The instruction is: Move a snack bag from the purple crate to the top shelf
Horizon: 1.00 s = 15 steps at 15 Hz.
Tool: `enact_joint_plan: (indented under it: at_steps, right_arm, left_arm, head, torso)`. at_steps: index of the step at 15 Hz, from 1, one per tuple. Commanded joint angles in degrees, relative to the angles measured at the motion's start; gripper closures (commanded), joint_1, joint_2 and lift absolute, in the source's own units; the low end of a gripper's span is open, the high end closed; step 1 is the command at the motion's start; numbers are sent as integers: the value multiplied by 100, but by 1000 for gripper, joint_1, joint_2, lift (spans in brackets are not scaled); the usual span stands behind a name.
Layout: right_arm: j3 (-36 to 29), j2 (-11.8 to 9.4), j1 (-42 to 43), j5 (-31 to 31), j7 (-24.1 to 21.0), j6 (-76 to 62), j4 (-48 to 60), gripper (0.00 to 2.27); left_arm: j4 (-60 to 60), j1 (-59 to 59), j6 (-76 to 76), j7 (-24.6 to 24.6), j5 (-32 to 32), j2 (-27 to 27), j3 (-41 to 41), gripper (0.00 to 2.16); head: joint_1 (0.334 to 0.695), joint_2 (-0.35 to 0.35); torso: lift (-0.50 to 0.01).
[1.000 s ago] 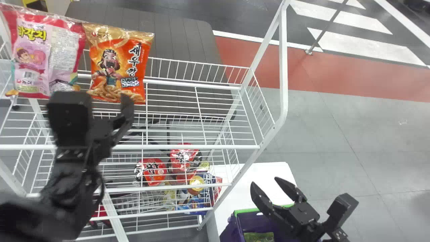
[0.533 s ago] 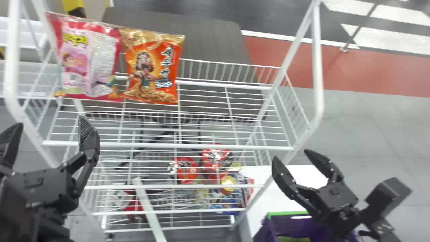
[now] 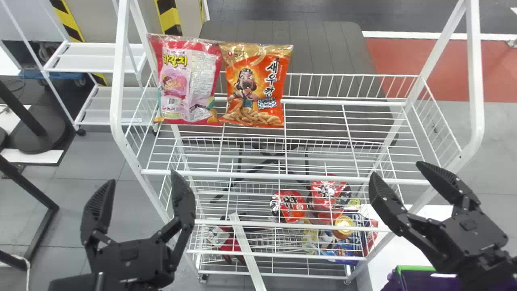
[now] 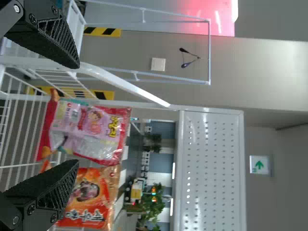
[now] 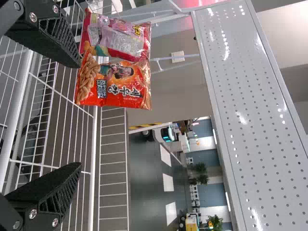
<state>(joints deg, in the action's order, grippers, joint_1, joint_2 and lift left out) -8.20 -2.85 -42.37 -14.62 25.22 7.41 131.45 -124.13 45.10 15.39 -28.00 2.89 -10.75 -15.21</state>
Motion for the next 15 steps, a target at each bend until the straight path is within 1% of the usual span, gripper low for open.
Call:
enact_joint_plan:
  at_steps: [1, 5, 7, 8, 11, 15]
  right_arm:
    - [-33, 4, -34, -68, -8, 11, -31, 93]
    - [-50, 4, -69, -76, -61, 11, -40, 97]
    - [-50, 4, -78, -50, -131, 29, -31, 97]
    - [-59, 4, -78, -41, -131, 11, -31, 97]
    - [-59, 4, -60, 3, -140, 81, -31, 97]
    - [-15, 4, 10, 99, -131, 134, -58, 97]
  left_arm:
    - [-14, -46, -199, 40, -78, 20, -43, 120]
    - [-305, -125, -656, 49, -17, 12, -254, 117]
    - [-524, -169, -1430, 40, 106, 20, -351, 113]
    - [-533, -195, -1483, 5, 124, 29, -368, 113]
    - [-559, -318, -2151, -83, 405, 29, -509, 110]
    - [-551, -344, -2133, -223, 510, 38, -500, 107]
  head:
    - [695, 3]
    - [695, -21]
    - [695, -45]
    - [695, -52]
    - [695, -64]
    - [695, -71]
  torso:
    - [0]
    - [0]
    - [0]
    - [0]
    - [0]
    - [0]
